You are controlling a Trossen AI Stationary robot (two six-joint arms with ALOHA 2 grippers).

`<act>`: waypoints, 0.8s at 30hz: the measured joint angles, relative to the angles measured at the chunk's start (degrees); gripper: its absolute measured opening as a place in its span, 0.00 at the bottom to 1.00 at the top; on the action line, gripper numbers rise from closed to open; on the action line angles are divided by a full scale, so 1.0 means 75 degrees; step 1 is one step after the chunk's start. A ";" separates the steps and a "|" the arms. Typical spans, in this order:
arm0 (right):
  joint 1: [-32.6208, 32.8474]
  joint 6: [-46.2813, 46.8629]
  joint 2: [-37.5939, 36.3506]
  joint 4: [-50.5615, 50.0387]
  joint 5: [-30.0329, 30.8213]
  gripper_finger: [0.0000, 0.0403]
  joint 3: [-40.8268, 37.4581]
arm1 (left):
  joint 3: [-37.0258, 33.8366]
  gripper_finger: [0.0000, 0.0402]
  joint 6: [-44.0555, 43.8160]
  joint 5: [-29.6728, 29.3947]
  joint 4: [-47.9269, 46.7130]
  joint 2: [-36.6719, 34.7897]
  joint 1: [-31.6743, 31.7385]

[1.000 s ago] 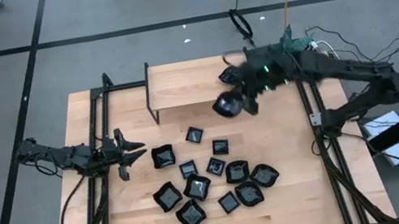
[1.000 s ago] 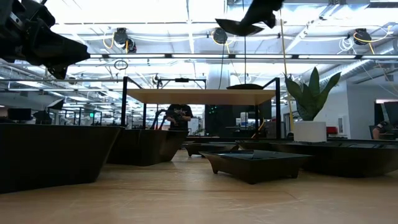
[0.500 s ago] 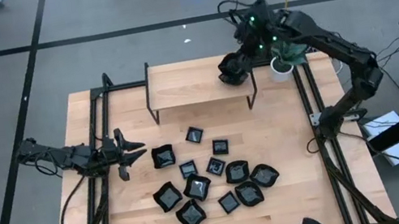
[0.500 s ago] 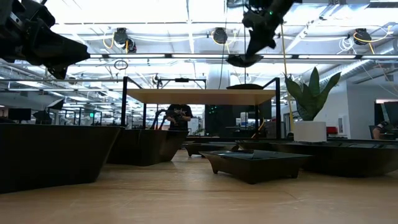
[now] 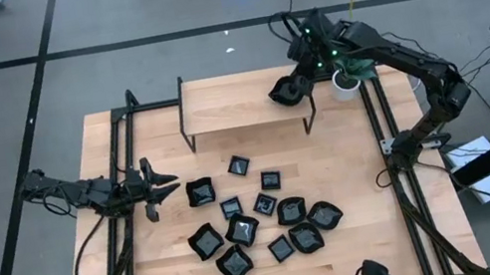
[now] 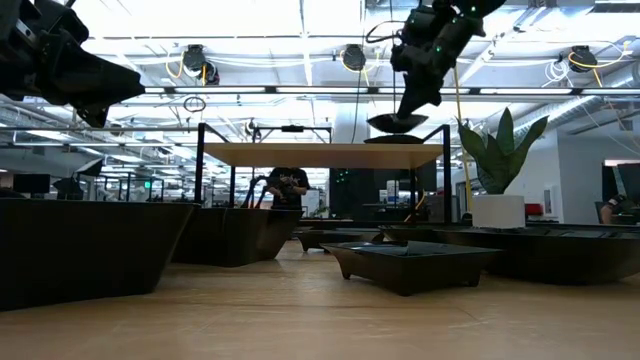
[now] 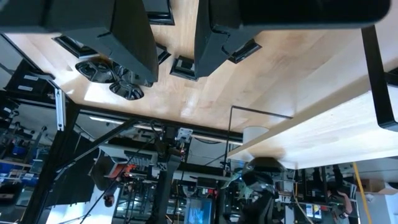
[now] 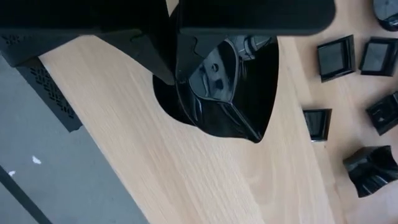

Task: Pick & Place Mini shaped plates
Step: Stack the leaf-shaped plate on top of the other leaf-shaped plate on the shelf, then stack the top right leaf-shaped plate on top of the other leaf-shaped plates on the shelf

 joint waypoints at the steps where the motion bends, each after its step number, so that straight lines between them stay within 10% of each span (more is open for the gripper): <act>1: 0.0000 0.0000 -0.0007 0.0064 -0.0002 0.00 -0.0059 | 0.0000 0.26 -0.0002 0.0000 0.0001 0.0000 -0.0001; 13: 0.0000 0.0204 -0.0005 0.0388 0.0009 0.02 -0.0584 | 0.0000 0.26 -0.0001 0.0000 0.0001 0.0000 -0.0001; 24: 0.0034 0.0216 -0.0372 0.0799 0.0575 0.24 -0.0596 | 0.0000 0.26 -0.0001 0.0000 0.0001 0.0001 -0.0001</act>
